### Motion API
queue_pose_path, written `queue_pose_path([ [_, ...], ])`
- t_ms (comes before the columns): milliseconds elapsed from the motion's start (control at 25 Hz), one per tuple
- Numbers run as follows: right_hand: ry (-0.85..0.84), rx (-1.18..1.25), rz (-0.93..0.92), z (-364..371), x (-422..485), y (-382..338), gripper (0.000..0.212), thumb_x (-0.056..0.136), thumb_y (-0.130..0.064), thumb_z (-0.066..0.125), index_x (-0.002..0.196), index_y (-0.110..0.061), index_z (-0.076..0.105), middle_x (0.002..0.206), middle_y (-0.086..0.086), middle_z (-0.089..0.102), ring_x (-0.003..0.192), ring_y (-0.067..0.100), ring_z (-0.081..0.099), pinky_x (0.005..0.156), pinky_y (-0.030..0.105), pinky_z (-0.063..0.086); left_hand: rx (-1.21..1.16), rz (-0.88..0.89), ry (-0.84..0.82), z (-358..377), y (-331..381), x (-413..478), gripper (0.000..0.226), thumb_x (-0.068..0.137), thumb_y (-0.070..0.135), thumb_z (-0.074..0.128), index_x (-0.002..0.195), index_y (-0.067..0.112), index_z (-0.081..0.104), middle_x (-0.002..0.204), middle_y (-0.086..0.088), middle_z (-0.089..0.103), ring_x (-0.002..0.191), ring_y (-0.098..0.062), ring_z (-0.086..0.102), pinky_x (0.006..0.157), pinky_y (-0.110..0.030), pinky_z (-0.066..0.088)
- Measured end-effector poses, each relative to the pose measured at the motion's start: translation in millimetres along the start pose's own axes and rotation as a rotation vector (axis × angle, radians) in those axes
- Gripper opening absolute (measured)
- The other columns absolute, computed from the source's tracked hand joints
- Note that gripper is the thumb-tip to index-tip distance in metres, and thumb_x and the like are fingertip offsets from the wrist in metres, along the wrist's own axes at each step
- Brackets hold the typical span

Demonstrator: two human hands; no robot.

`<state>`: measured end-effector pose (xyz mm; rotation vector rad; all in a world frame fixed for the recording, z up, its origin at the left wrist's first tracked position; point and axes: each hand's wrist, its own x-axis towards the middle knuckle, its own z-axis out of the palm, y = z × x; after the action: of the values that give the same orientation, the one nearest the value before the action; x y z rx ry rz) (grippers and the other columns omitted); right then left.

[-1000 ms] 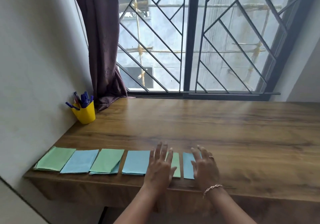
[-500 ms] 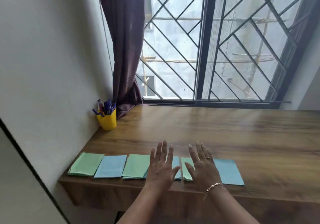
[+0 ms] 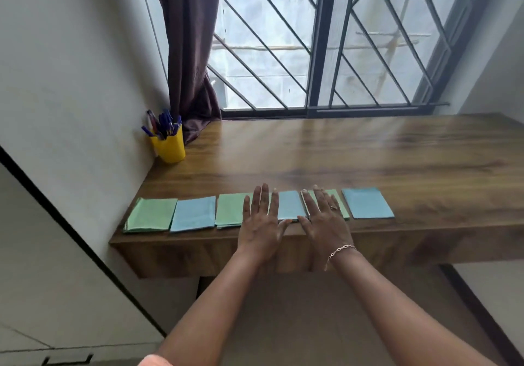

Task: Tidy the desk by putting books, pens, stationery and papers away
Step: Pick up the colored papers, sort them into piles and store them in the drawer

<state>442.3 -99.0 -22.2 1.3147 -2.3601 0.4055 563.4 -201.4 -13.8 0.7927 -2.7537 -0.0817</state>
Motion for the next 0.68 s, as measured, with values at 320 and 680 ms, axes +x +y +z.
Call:
queue_pose_path([
  [320,0.13,0.374,0.168,-10,-41,-16,0.026,0.086,-0.024,0.049,0.094,-0.007,0.067,0.09,0.011,0.068,0.082,0.029,0.063,0.075,0.027,0.046,-0.216,0.169,0.416,11,11,-37,0.034,0.087,0.029,0.044,0.104,0.011,0.067,0.104,-0.006,0.068,0.106,-0.023,0.057,0.088,-0.036,0.052],
  [680,-0.121,1.412,1.317,39,-87,-12,0.036,0.096,-0.024,0.048,0.064,-0.01,0.055,0.035,-0.003,0.055,0.03,0.004,0.048,0.034,0.013,0.037,-1.061,-1.117,-0.175,83,-24,-84,0.025,0.095,0.015,0.045,0.099,-0.003,0.061,0.081,-0.014,0.065,0.07,-0.029,0.06,0.065,-0.034,0.052],
])
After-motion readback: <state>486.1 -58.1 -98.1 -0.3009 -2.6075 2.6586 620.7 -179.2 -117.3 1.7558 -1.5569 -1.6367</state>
